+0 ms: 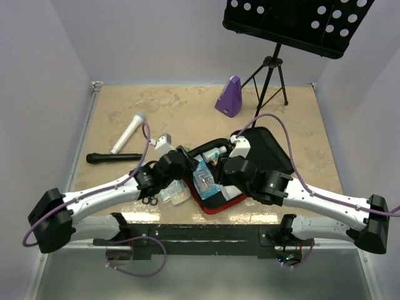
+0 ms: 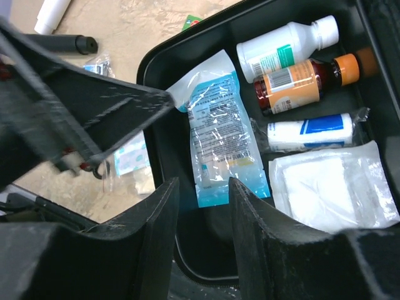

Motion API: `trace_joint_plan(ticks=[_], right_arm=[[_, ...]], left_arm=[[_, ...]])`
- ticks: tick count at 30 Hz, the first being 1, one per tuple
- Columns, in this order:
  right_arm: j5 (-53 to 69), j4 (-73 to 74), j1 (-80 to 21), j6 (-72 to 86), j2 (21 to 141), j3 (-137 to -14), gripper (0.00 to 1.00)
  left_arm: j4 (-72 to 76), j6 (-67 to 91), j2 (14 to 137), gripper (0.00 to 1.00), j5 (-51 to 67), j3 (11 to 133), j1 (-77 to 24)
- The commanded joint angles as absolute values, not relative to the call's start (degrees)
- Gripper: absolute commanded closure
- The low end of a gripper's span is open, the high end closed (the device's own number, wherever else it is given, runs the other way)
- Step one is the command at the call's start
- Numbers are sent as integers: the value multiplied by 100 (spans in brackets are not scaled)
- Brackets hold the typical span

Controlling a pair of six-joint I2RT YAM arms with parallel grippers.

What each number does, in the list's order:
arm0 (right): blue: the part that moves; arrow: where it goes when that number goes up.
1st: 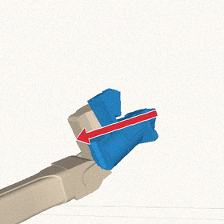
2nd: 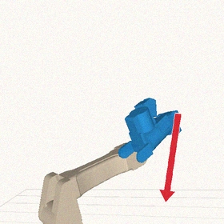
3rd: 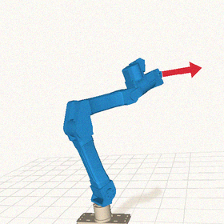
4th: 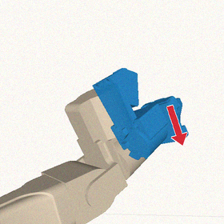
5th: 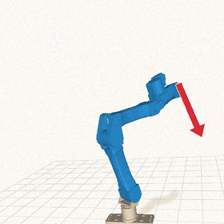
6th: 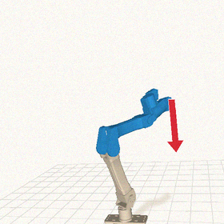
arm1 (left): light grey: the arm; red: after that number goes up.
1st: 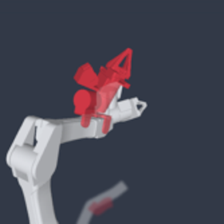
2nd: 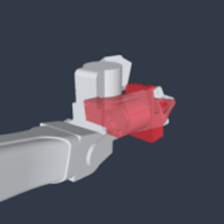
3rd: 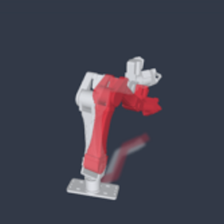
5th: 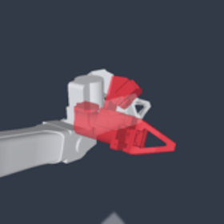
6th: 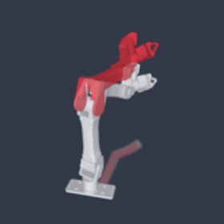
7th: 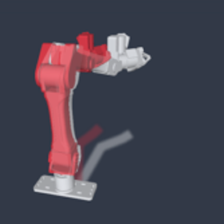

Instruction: Organize the medicine kit

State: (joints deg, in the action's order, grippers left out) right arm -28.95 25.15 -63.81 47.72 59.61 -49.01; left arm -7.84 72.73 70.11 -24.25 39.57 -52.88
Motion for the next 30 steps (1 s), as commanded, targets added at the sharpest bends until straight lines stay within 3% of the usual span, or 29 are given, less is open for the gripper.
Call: trace_joint_plan(ticks=[1,7,9,13,19,24,30], right_arm=[[-2830,1856,-6398,4492,6300,-4834,60],[-2576,942,-6311,4114,7416,-4843,74],[-2417,712,-6118,4069,8162,-4965,79],[-2101,405,-5924,3841,9182,-5343,86],[-1820,343,-5933,3709,9949,-5634,87],[-1977,588,-5933,3928,9372,-5511,84],[-2574,1510,-5933,4008,7991,-5800,71]], left_arm=[[-1414,6742,6084,44,-2557,4315,-5265],[-2047,6180,4958,47,-3111,4219,-5072],[-2101,5951,4834,48,-2823,4157,-4696],[-1995,5494,5070,50,-1909,3973,-3720],[-1468,5080,6080,50,-1354,3990,-3191],[-1082,4826,6933,50,-1380,4218,-3059],[-949,4307,7970,45,-1564,5035,-2988]])
